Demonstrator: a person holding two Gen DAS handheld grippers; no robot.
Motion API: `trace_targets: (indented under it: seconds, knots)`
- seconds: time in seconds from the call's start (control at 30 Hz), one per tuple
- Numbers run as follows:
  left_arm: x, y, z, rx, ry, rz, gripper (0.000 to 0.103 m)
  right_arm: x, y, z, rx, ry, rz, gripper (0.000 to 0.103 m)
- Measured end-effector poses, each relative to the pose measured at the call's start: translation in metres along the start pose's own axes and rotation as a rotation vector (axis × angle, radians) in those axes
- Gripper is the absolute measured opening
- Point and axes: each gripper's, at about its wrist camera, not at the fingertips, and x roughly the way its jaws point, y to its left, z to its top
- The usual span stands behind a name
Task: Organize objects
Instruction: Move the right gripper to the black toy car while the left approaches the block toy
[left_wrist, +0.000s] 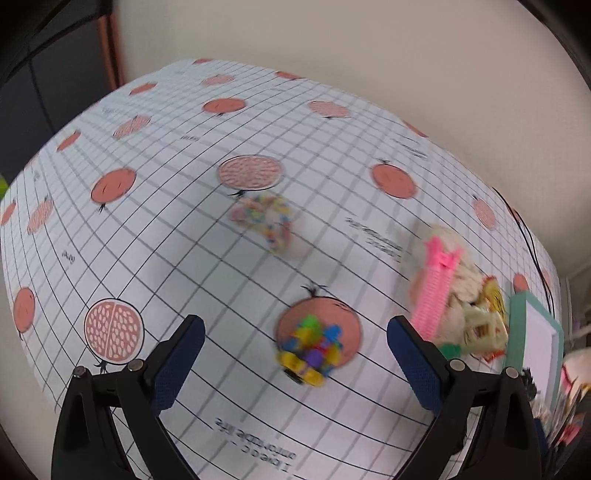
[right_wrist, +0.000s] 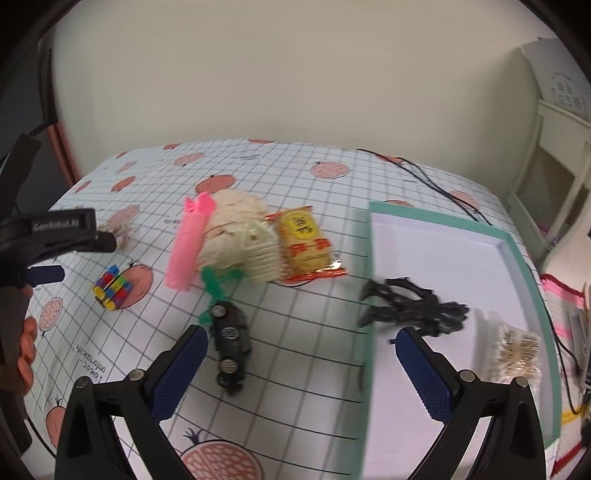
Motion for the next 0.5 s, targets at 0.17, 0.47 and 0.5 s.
trace_targets:
  seconds: [0.17,0.47,0.5]
  knots:
    - [0.010,0.019,0.006,-0.059,0.025,-0.031,0.099,0.007,0.011,0.000,-0.002,0.020,0.036,0.103]
    - [0.025,0.001,-0.003,0.053,0.061,0.008,0.099,0.023,0.028,-0.002,-0.027,0.076,0.058,0.101]
    - [0.026,0.000,-0.004,0.053,0.068,0.004,0.099,0.026,0.028,-0.003,-0.026,0.090,0.057,0.100]
